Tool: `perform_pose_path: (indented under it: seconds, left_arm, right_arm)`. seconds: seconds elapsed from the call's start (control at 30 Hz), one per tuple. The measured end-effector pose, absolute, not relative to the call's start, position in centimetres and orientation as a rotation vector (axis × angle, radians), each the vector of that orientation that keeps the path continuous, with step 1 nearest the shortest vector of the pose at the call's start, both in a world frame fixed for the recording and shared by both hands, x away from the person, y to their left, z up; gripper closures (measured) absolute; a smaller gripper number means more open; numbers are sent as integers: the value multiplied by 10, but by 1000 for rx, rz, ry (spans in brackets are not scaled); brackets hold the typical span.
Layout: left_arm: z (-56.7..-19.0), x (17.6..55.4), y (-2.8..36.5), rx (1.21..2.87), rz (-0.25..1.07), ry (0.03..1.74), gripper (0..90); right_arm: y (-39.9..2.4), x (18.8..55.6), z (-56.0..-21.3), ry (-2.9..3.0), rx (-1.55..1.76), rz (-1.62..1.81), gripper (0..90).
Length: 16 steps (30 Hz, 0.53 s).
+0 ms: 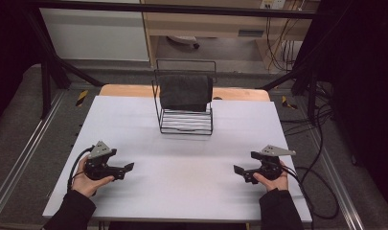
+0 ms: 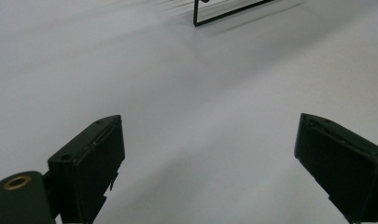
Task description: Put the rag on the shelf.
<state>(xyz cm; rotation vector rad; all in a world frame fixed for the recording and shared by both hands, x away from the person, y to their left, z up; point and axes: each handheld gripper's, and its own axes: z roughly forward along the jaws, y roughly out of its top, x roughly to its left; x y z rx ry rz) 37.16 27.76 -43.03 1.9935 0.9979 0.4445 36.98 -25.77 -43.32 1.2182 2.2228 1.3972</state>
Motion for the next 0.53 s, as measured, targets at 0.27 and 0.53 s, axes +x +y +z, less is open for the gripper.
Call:
perform_pose_path:
  seconds: [0.27,0.53]
  left_arm:
    - [-442,365,286,2004,448,981,84]
    - [-447,363,290,2013,455,991,82]
  right_arm:
    - [-274,359,-446,2229,1203,1363,7]
    - [-273,357,-449,2246,1196,1336,8]
